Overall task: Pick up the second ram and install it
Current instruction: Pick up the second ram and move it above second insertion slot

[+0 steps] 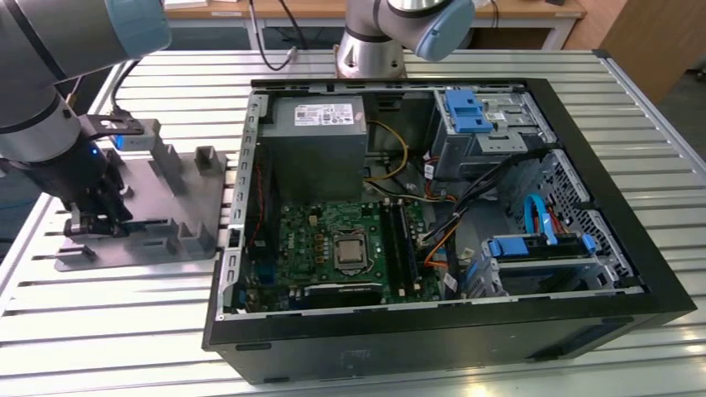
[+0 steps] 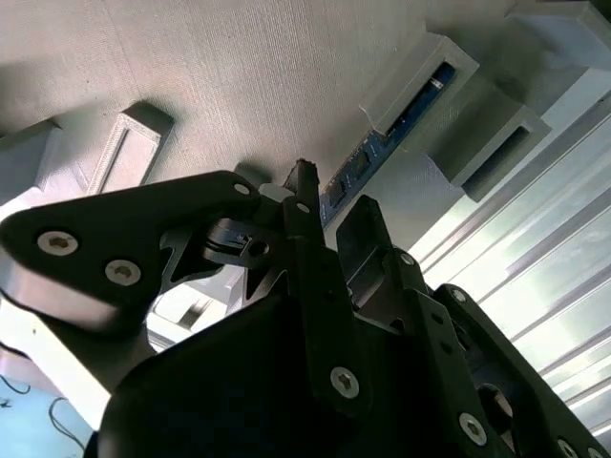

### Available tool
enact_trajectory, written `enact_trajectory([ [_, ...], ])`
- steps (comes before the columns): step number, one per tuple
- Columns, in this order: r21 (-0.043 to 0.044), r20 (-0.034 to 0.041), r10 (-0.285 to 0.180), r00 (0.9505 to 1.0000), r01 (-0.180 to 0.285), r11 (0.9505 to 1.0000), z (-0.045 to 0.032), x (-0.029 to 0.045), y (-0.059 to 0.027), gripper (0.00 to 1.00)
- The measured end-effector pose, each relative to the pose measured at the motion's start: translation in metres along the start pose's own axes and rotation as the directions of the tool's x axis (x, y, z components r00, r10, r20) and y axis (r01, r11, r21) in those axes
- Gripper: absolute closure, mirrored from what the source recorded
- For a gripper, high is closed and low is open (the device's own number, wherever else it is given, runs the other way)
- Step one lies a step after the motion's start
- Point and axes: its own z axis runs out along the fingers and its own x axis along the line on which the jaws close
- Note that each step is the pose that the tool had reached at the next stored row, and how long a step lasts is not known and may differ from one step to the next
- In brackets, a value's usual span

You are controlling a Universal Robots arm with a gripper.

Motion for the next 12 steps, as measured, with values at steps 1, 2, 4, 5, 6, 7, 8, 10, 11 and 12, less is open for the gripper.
enact_trajectory([
  [1,0.0,0.0,0.0,1.0,0.0,1.0,0.0,0.0,0.0,0.66],
  [2,0.0,0.0,0.0,1.0,0.0,1.0,0.0,0.0,0.0,0.66],
  [4,0.0001,0.0001,0.0,1.0,0.0,1.0,0.0001,0.0,-0.0001,0.72],
  [5,0.0,0.0,0.0,1.0,0.0,1.0,0.0,0.0,-0.0001,0.78],
  [6,0.0,0.0001,0.0,1.0,0.0,1.0,0.0001,0.0,-0.0001,0.84],
  [7,0.0,0.0001,0.0,1.0,0.0,1.0,0.0001,0.0,-0.0001,0.86],
  [8,0.0,0.0,0.0,1.0,0.0,1.0,0.0001,0.0,-0.0001,0.86],
  [10,0.0,0.0,0.0,1.0,0.0,1.0,0.0001,0.0,-0.0001,0.86],
  [11,0.0,0.0,0.0,1.0,0.0,1.0,0.0001,0.0,-0.0002,0.86],
  [12,0.0,0.0,0.0,1.0,0.0,1.0,0.0001,0.0,-0.0002,0.86],
])
